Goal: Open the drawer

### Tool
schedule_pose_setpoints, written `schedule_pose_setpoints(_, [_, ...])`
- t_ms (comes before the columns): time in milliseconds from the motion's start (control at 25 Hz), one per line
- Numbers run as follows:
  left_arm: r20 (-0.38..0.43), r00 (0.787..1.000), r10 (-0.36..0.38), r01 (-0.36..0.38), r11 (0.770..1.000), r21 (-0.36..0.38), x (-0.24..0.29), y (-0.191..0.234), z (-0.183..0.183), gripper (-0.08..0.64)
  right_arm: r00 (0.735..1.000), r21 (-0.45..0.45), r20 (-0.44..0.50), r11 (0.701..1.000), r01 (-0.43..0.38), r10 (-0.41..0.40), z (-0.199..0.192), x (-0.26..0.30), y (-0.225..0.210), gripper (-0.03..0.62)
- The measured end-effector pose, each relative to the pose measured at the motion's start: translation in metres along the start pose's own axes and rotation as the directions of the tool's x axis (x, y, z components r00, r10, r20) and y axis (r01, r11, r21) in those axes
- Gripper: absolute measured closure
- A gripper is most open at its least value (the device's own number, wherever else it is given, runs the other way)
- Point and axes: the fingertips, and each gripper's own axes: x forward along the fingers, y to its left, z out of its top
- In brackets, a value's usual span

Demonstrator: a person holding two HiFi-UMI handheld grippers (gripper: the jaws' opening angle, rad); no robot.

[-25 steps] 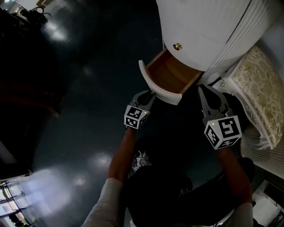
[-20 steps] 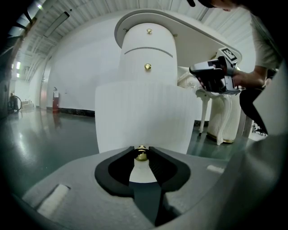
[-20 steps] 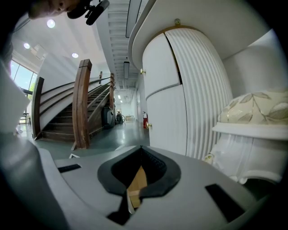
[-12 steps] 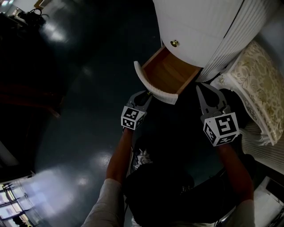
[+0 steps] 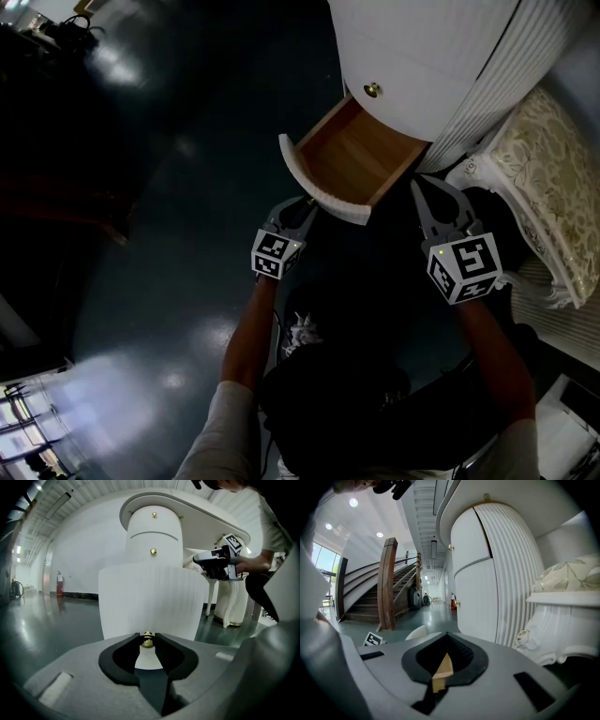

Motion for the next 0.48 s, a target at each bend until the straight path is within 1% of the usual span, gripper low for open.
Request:
schedule_pose_setpoints(240, [-0.001, 1.0, 0.001, -0.001, 1.0, -0.006, -0.008, 0.0, -0.003, 0.454, 0.999, -0.036, -0.02, 0.999, -0.038, 0.038, -0.007, 0.005, 0.019, 0.577])
schedule_pose_setpoints(400, [-0.01, 1.0, -0.001, 0.001, 1.0, -0.004, -0.011, -0.001, -0.006, 0.454, 0.998, -0.036, -0.031, 0.998, -0.06, 0.059, -0.01, 0.007, 0.028, 0.577])
schedule_pose_setpoints(480, [-0.006, 1.0, -0.003, 0.003, 1.0, -0.017, -0.012, -0.001, -0.009, 0.454, 0.997, -0.028, -0.038, 0.997, -0.065, 0.064, -0.013, 0.008, 0.03, 0.577])
